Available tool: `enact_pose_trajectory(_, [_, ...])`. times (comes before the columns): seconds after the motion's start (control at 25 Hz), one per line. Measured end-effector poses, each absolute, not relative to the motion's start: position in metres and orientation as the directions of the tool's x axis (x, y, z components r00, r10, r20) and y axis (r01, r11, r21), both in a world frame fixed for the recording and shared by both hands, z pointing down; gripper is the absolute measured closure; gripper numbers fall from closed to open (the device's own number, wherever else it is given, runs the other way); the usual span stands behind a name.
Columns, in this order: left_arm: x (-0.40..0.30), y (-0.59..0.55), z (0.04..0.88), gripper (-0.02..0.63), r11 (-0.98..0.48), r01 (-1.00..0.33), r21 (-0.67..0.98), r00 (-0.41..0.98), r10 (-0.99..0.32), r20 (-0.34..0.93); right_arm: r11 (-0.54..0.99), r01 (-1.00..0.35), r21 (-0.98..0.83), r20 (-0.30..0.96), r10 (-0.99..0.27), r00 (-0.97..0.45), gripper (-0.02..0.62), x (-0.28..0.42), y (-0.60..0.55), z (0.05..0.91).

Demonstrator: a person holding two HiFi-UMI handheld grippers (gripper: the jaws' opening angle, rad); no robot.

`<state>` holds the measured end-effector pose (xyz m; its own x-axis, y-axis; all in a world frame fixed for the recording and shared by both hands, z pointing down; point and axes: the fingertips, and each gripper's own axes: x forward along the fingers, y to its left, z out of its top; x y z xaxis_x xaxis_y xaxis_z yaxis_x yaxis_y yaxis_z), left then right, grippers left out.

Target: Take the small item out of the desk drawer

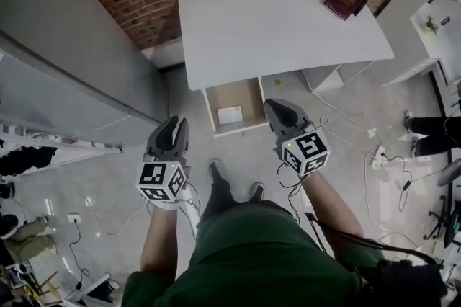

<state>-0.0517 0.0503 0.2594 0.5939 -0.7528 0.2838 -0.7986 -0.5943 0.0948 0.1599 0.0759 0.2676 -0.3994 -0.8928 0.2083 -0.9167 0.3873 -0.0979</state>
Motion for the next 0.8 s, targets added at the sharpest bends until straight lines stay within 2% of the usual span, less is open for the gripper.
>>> enact_pose_trajectory(0.52, [-0.059, -0.057, 0.319, 0.526, -0.757, -0.646, 0.103, 0.729, -0.571, 0.377, 0.226, -0.973, -0.045, 0.378, -0.898, -0.226, 0.591, 0.138, -0.003, 0.320])
enact_pose_trajectory(0.8, [-0.041, -0.069, 0.347, 0.526, -0.802, -0.585, 0.123, 0.763, -0.492, 0.418, 0.238, -0.971, -0.025, 0.442, -0.868, -0.225, 0.592, 0.127, -0.005, 0.343])
